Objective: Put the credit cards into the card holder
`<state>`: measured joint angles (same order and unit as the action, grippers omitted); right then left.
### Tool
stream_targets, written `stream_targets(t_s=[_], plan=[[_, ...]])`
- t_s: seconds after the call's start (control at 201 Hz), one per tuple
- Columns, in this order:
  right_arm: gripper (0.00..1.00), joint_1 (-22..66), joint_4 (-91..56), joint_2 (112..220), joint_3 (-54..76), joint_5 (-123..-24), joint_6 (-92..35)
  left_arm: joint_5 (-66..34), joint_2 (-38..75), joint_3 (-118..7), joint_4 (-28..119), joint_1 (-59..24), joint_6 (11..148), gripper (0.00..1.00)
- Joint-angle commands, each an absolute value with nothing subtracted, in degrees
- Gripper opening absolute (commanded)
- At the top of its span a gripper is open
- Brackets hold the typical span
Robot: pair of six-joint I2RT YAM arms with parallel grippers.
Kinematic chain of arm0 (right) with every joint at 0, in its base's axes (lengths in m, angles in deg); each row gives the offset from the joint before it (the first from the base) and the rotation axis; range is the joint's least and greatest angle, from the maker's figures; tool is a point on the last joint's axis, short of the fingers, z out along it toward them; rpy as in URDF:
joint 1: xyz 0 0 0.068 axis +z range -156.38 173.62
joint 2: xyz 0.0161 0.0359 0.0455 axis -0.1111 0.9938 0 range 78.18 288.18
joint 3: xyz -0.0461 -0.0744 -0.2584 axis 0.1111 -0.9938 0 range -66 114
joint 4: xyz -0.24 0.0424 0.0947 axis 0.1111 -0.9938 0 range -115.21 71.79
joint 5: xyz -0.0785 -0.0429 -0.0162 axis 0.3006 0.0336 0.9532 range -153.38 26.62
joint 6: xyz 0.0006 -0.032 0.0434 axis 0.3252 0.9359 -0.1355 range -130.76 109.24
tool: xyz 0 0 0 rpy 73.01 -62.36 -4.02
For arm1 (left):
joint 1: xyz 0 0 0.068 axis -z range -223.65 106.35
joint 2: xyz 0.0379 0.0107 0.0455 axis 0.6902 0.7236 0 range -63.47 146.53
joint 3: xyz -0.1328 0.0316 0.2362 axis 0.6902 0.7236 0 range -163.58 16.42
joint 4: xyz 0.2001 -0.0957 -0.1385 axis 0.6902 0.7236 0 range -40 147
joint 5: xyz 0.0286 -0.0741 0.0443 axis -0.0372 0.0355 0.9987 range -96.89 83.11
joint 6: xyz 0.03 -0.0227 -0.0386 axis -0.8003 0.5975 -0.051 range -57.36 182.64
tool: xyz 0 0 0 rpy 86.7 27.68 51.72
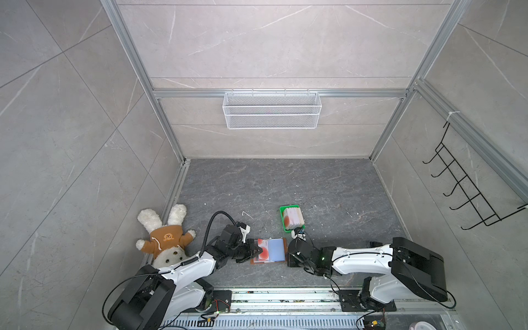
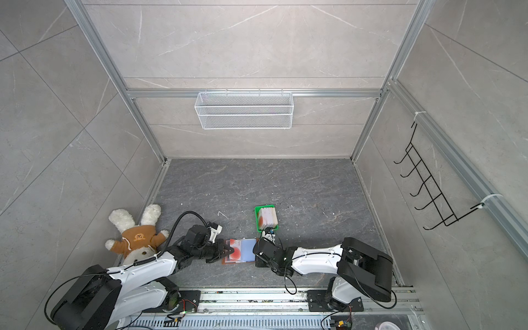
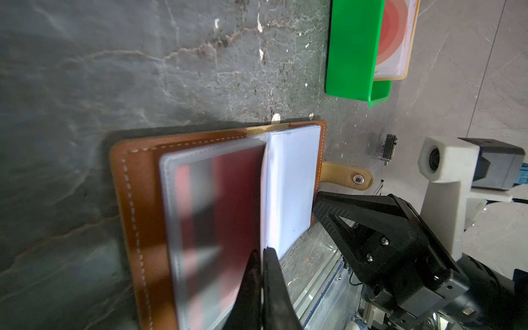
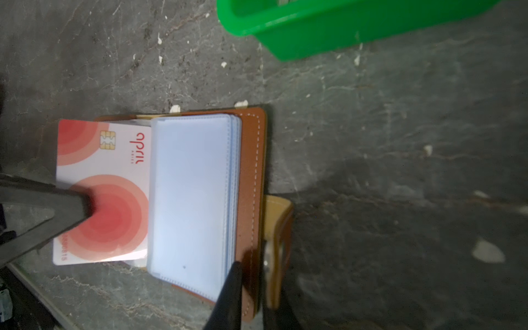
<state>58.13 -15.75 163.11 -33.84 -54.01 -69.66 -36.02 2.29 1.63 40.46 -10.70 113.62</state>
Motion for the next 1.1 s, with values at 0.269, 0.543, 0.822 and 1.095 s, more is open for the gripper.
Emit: stream_targets(t_s=[0.269, 0.543, 0.822, 1.095], plan=[[0.17, 57.94, -17.24, 164.39, -32.75, -53.27, -69.83, -36.98, 0.14, 0.52, 38.3, -10.95, 114.88, 0.0], [0.16, 57.94, -17.6, 164.36, -32.72, -53.01, -69.91, -36.95, -2.45, 0.7, 38.52, -10.95, 115.07, 0.0], [0.16, 57.96, -18.12, 163.96, -32.72, -52.65, -69.91, -37.54, 2.23, 0.69, 34.88, -10.95, 115.02, 0.0], [0.16, 57.96, -18.39, 163.81, -32.77, -52.48, -69.87, -38.27, 4.8, 1.34, 31.67, -10.95, 115.77, 0.0]])
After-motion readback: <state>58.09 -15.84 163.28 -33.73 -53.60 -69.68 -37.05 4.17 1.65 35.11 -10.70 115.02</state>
